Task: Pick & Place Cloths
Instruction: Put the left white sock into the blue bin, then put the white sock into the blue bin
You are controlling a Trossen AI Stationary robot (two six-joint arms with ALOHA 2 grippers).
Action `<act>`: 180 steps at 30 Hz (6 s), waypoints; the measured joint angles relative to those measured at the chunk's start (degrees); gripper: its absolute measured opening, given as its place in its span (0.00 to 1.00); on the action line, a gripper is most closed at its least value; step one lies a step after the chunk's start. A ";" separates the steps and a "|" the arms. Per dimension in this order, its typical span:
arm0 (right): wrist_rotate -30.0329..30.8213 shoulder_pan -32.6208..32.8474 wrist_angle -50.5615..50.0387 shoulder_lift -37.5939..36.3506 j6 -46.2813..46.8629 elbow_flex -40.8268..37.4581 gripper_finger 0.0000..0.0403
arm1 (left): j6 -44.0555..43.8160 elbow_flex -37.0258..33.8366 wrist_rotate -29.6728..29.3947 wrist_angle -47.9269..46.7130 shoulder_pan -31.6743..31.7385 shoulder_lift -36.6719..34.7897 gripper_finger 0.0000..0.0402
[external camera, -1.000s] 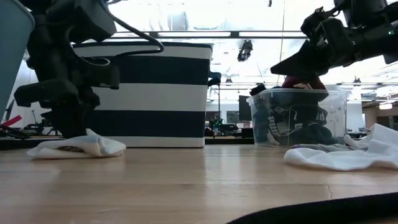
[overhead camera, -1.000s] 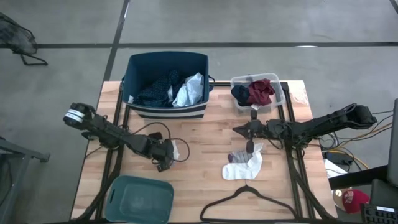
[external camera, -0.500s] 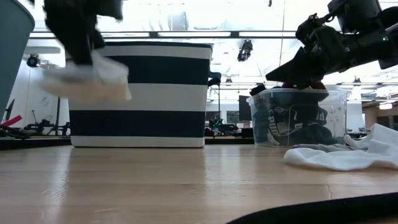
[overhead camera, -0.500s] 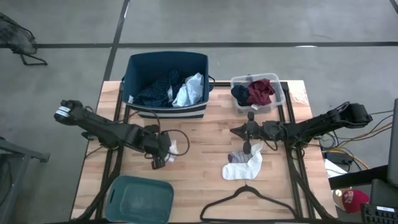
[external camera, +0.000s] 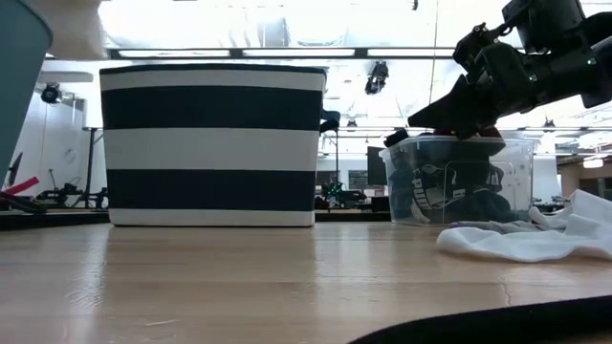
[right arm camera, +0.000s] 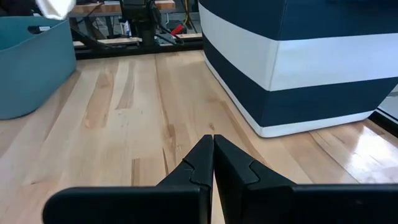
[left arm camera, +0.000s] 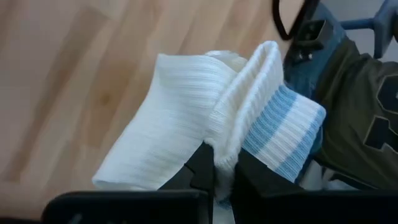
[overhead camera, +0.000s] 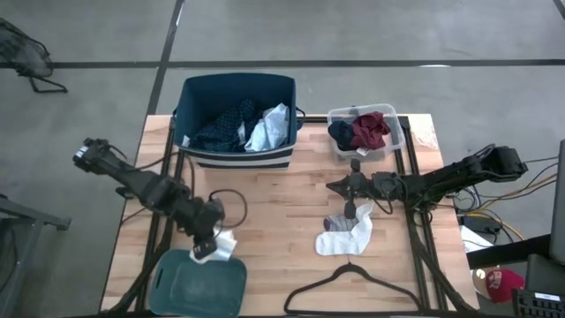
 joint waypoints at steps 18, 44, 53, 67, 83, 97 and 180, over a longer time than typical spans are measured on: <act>0.09 0.01 -0.06 0.02 1.09 0.00 0.02 | -20.54 -3.07 -11.54 9.51 -21.49 11.37 0.09; -0.04 0.02 -0.36 0.07 2.92 0.00 0.02 | -2.04 -3.08 -31.57 9.73 -21.41 15.11 0.36; -0.04 0.02 -0.55 0.07 2.78 -0.21 0.02 | 17.10 -10.53 -52.09 24.52 -17.38 14.42 0.34; 0.00 0.02 -0.54 0.04 3.37 -1.64 0.02 | 43.16 -30.00 -34.69 61.81 -5.42 6.25 0.23; -10.13 0.22 -4.49 -0.41 10.85 1.22 0.02 | 52.31 -55.31 -32.96 91.07 -1.71 -15.04 0.21; -4.51 10.36 -74.19 0.00 37.73 34.74 0.18 | 67.22 -46.84 -30.08 98.64 2.54 -17.07 0.21; 19.19 28.78 -84.19 27.39 42.19 53.62 0.05 | 60.43 -45.17 -26.38 94.84 3.77 -13.88 0.54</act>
